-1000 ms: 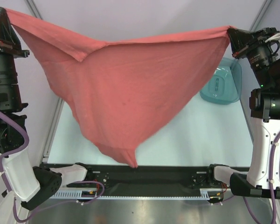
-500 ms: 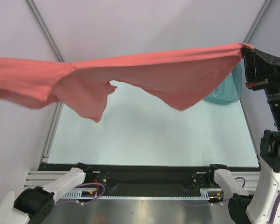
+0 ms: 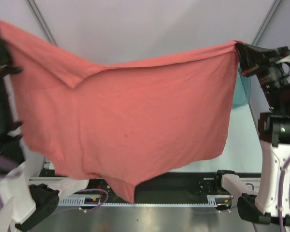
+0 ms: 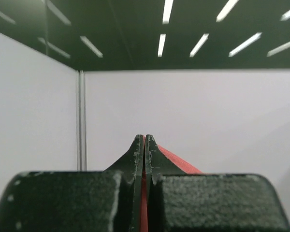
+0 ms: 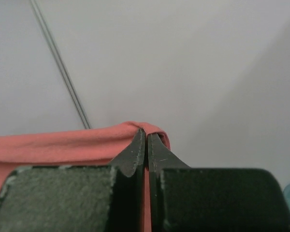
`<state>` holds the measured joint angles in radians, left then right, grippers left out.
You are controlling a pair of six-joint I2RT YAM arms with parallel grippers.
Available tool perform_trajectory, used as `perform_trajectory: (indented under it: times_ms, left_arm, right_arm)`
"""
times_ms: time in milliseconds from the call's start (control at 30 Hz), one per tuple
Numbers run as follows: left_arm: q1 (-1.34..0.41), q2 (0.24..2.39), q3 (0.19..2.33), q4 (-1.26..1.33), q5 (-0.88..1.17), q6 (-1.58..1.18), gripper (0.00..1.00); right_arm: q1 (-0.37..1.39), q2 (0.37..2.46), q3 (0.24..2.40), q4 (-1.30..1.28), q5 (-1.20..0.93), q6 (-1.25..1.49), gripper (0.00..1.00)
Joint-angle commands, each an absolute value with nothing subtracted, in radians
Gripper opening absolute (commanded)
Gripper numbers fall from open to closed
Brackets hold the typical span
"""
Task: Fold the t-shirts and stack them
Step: Flatten the tshirt out, then fold the tshirt
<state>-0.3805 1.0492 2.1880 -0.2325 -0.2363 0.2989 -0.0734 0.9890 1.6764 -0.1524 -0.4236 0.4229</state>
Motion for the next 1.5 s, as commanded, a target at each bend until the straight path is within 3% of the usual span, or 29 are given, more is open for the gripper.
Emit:
perform_trajectory:
  times_ms: [0, 167, 333, 533, 767, 1067, 1467]
  left_arm:
    - [-0.374, 1.167, 2.031, -0.082, -0.290, 0.365, 0.00]
    - [-0.203, 1.325, 1.777, -0.014, -0.149, 0.139, 0.00]
    - [-0.172, 1.668, 1.664, 0.057, -0.114, 0.081, 0.00]
    - [-0.137, 2.085, 1.891, 0.005, -0.081, 0.020, 0.01]
    - [-0.123, 2.292, 2.147, -0.095, -0.090, 0.023, 0.00]
    - [-0.121, 2.250, 2.128, -0.127, -0.064, -0.031, 0.00]
    - [-0.136, 2.034, 1.841, -0.130, -0.061, -0.152, 0.00]
  right_arm:
    - [-0.049, 1.109, 1.559, -0.022, -0.365, 0.426, 0.00]
    - [0.041, 1.302, 1.416, 0.127, -0.316, 0.351, 0.00]
    - [0.061, 1.610, 1.322, 0.323, -0.304, 0.359, 0.00]
    - [0.060, 2.012, 1.521, 0.412, -0.377, 0.390, 0.00]
    - [0.061, 2.285, 1.811, 0.307, -0.373, 0.351, 0.00]
    - [0.038, 2.398, 2.045, 0.089, -0.339, 0.369, 0.00]
    - [-0.021, 2.488, 2.158, -0.054, -0.420, 0.396, 0.00]
